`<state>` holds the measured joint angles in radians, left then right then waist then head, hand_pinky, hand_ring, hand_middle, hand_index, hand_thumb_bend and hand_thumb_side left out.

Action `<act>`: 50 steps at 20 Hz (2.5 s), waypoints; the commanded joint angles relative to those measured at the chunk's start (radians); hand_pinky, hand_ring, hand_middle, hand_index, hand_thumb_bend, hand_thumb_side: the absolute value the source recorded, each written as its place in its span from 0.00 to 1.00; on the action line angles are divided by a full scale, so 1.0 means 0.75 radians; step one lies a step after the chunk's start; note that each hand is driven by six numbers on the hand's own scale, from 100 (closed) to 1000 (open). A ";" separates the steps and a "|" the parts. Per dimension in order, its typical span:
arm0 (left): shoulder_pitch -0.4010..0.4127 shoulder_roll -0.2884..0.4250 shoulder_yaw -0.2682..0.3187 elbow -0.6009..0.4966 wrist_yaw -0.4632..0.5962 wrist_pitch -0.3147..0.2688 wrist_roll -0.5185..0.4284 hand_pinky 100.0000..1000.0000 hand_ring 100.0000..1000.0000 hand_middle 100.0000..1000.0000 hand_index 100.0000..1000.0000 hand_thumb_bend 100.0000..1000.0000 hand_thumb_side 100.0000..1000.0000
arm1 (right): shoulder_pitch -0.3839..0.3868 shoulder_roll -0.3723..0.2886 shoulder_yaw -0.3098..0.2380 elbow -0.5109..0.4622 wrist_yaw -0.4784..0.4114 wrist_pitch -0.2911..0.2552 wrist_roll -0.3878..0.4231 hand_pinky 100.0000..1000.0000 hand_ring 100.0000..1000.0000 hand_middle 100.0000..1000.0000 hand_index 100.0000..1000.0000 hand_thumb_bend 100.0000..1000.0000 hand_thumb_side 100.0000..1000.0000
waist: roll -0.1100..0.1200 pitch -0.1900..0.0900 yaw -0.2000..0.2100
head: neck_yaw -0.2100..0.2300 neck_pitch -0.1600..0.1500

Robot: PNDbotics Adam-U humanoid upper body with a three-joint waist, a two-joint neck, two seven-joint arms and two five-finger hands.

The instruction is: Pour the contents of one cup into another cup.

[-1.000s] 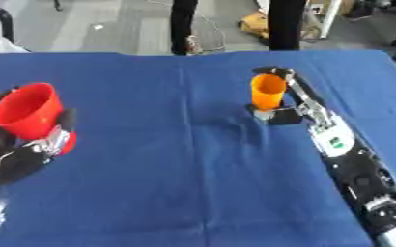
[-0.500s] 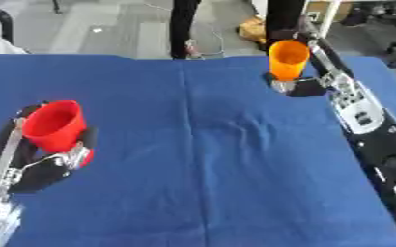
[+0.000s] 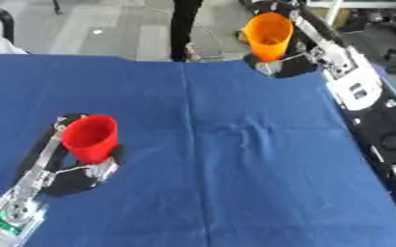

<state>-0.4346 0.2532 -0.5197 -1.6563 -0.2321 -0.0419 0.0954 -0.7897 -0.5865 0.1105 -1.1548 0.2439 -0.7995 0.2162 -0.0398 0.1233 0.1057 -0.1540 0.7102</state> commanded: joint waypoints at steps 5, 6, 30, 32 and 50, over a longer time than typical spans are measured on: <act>-0.052 -0.033 -0.027 0.037 -0.009 -0.043 -0.055 0.00 0.17 0.25 0.57 0.00 0.27 | -0.085 0.058 0.032 -0.074 0.168 -0.087 -0.016 0.09 0.35 0.57 0.88 0.09 0.00 | 0.000 -0.024 0.008 | 0.000 -0.007; -0.057 -0.039 -0.029 0.044 -0.010 -0.047 -0.062 0.00 0.17 0.25 0.57 0.00 0.27 | -0.093 0.073 0.038 -0.078 0.186 -0.094 -0.020 0.09 0.35 0.57 0.88 0.09 0.00 | 0.001 -0.024 0.009 | 0.000 -0.006; -0.146 -0.108 -0.062 0.125 -0.016 -0.099 -0.155 0.00 0.17 0.25 0.57 0.00 0.27 | -0.138 0.268 0.145 -0.283 0.718 -0.143 -0.211 0.21 0.19 0.71 0.92 0.04 0.00 | -0.010 -0.027 0.045 | -0.010 -0.013; -0.153 -0.112 -0.061 0.127 -0.015 -0.099 -0.157 0.00 0.17 0.25 0.57 0.00 0.27 | -0.140 0.273 0.154 -0.302 0.774 -0.143 -0.239 0.22 0.20 0.73 0.92 0.03 0.00 | -0.010 -0.027 0.046 | -0.011 -0.014; -0.191 -0.102 -0.032 0.120 -0.003 -0.087 -0.152 0.00 0.17 0.25 0.57 0.00 0.27 | -0.131 0.284 0.203 -0.341 1.216 -0.143 -0.565 0.30 0.23 0.79 0.94 0.00 0.00 | -0.010 -0.023 0.042 | -0.006 -0.020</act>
<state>-0.5574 0.1677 -0.5554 -1.5493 -0.2374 -0.1097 -0.0204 -0.8707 -0.3570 0.2670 -1.3863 1.1334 -0.9072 -0.1876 -0.0504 0.1203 0.1384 -0.1603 0.7088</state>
